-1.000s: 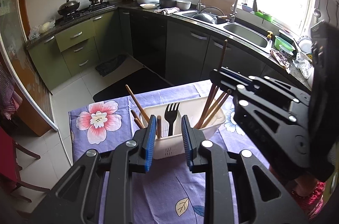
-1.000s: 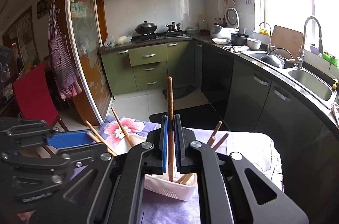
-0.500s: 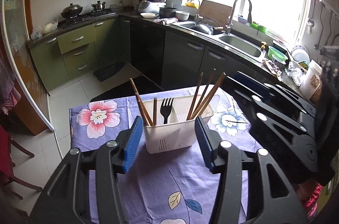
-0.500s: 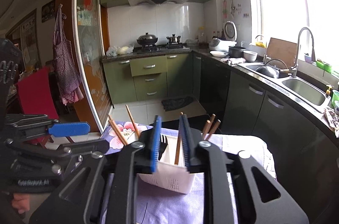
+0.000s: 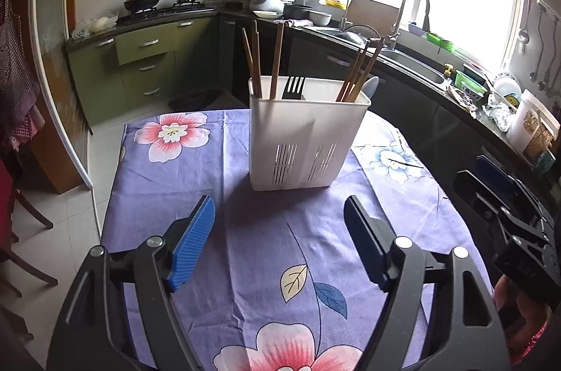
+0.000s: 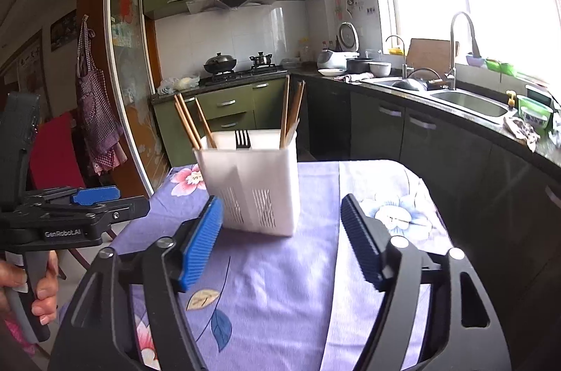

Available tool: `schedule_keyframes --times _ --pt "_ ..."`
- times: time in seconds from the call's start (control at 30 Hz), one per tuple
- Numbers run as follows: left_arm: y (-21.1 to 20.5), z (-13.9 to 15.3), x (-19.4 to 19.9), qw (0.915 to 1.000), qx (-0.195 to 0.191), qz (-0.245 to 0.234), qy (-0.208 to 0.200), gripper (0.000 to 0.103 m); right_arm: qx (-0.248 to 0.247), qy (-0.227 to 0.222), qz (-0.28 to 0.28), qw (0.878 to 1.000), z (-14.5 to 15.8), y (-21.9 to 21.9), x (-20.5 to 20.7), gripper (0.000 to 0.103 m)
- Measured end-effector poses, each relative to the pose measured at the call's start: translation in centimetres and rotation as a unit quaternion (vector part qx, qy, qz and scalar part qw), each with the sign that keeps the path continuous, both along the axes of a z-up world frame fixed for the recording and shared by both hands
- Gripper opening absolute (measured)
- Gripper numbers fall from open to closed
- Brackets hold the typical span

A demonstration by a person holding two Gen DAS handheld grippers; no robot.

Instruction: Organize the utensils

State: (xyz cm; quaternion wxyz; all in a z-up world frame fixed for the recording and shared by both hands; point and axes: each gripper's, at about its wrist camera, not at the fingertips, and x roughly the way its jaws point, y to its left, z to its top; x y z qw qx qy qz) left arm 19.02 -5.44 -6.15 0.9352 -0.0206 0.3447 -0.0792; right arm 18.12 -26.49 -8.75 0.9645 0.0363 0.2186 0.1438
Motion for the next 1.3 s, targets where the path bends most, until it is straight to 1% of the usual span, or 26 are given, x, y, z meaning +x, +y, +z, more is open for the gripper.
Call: schedule_keyframes --times 0.07,0.1,0.13,0.17,0.23,0.33,0.43,0.53,0.8,1.07,1.3 --pt "0.0 -0.5 -0.9 0.9998 0.011 0.010 -0.014 0.084 0.006 -0.006 0.002 1.000 -0.3 -0.3 -1.1 0.088" --pt "0.0 -0.6 -1.5 0.9995 0.015 0.015 -0.023 0.086 0.008 -0.009 0.003 1.000 -0.4 -0.3 -1.7 0.090" --pt "-0.1 -0.5 -2.0 0.9991 0.018 0.021 -0.031 0.090 0.010 -0.011 0.004 1.000 -0.5 -0.4 -2.4 0.094" --pt "0.0 -0.5 -2.7 0.9986 0.020 0.026 -0.041 0.092 0.013 -0.014 0.005 1.000 -0.5 -0.4 -3.1 0.098" --pt "0.3 -0.3 -4.0 0.9978 0.019 0.033 -0.055 0.096 0.014 -0.018 0.007 1.000 -0.2 -0.4 -4.3 0.098" --pt "1.1 0.3 -6.2 0.9962 0.013 0.047 -0.072 0.096 0.004 -0.026 0.002 1.000 0.6 -0.3 -6.1 0.098" --pt "2.1 1.0 -8.0 0.9952 -0.004 0.057 -0.080 0.096 0.001 -0.036 -0.003 0.999 1.6 -0.5 -7.9 0.098" --pt "2.5 1.7 -9.7 0.9936 -0.004 0.066 -0.092 0.096 0.003 -0.042 -0.004 0.999 2.6 -0.8 -9.3 0.098" --pt "2.7 2.8 -12.9 0.9930 -0.010 0.059 -0.102 0.096 -0.016 -0.054 -0.010 0.998 3.8 -1.2 -13.5 0.098" --pt "3.1 3.1 -15.2 0.9921 -0.013 0.062 -0.108 0.096 -0.018 -0.057 -0.006 0.998 4.4 -1.4 -15.7 0.098" --pt "3.2 3.5 -16.2 0.9910 -0.006 0.068 -0.115 0.096 -0.017 -0.059 -0.001 0.998 4.6 -1.0 -15.9 0.098"
